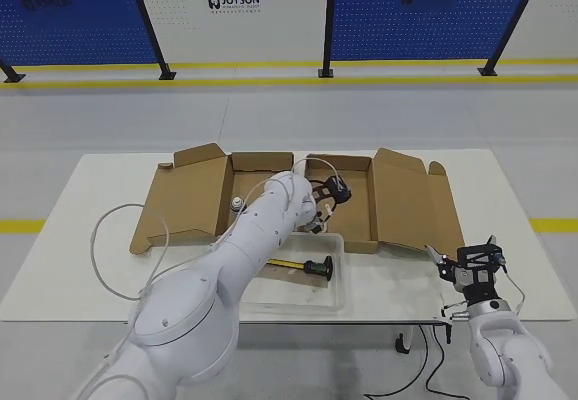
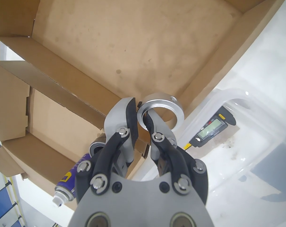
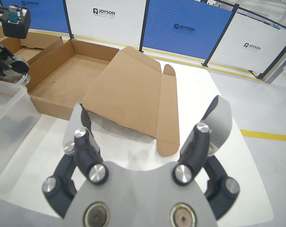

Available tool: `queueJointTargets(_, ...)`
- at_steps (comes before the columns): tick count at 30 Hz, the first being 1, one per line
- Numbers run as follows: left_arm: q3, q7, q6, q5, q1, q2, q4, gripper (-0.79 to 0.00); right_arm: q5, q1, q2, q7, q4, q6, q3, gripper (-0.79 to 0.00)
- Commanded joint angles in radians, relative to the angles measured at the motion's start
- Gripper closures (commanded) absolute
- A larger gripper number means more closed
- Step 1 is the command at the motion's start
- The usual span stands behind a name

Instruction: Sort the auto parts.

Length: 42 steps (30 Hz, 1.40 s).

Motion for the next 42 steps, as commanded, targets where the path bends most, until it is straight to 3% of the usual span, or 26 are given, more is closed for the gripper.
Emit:
queueJointTargets(1,-0.003,-0.010,0.004,0.000,-0.002,-0.003,0.004,0.000,0.000,0.000,0.000,0.000,0.000,0.000,0.000,-0.785)
queueJointTargets(17,-0.053,-0.073,0.032,-0.059,-0.010,-0.017,0.043,0.000,0.000,0.000,0.000,0.000,0.000,0.000,0.000,-0.785)
queueJointTargets(19,-0.055,-0.077,0.031,-0.058,-0.010,-0.018,0.044,-0.206,0.000,0.000,0.000,0.000,0.000,0.000,0.000,-0.785)
queueJointTargets(33,-0.065,-0.064,0.024,-0.033,-0.003,-0.022,0.035,-0.179,0.000,0.000,0.000,0.000,0.000,0.000,0.000,-0.785)
queueJointTargets(42,-0.096,0.035,-0.017,-0.051,-0.041,-0.012,0.028,-0.191,0.000,0.000,0.000,0.000,0.000,0.000,0.000,-0.785)
